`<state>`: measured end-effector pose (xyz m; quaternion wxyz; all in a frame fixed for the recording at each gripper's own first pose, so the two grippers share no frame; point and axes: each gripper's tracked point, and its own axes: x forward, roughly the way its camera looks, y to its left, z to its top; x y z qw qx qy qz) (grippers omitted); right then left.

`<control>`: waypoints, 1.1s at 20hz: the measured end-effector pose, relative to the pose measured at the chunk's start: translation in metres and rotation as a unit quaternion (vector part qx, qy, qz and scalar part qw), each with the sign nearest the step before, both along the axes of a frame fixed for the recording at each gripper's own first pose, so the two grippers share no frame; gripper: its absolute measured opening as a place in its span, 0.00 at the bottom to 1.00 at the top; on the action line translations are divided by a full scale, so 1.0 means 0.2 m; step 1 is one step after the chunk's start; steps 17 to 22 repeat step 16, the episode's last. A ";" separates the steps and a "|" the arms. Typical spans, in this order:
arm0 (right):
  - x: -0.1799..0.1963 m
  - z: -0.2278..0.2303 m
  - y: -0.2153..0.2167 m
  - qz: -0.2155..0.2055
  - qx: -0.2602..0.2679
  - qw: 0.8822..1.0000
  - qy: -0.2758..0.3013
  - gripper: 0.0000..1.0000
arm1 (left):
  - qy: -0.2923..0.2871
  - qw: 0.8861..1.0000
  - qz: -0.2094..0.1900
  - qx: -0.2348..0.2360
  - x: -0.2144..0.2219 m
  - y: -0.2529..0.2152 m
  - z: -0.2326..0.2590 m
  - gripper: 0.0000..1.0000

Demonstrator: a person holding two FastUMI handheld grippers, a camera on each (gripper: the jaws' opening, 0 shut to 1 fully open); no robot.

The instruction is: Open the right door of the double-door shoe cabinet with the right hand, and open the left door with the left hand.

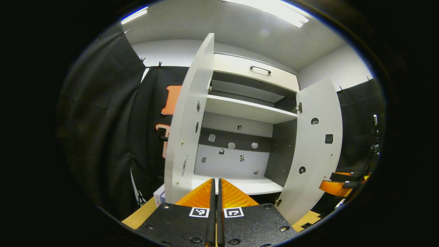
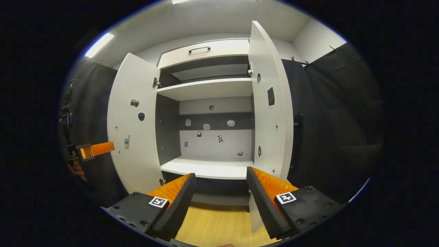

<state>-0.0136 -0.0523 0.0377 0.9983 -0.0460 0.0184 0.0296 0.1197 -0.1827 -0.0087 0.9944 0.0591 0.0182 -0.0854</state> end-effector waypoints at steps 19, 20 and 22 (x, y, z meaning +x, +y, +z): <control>0.03 0.00 -0.07 -0.020 0.007 1.000 -0.005 0.99 | -0.003 1.000 0.015 0.011 0.09 -0.04 -0.14 0.95; 0.03 0.00 -0.07 -0.020 0.007 1.000 -0.005 0.99 | -0.003 1.000 0.015 0.011 0.09 -0.04 -0.14 0.95; 0.03 0.00 -0.07 -0.020 0.007 1.000 -0.005 0.99 | -0.003 1.000 0.015 0.011 0.09 -0.04 -0.14 0.95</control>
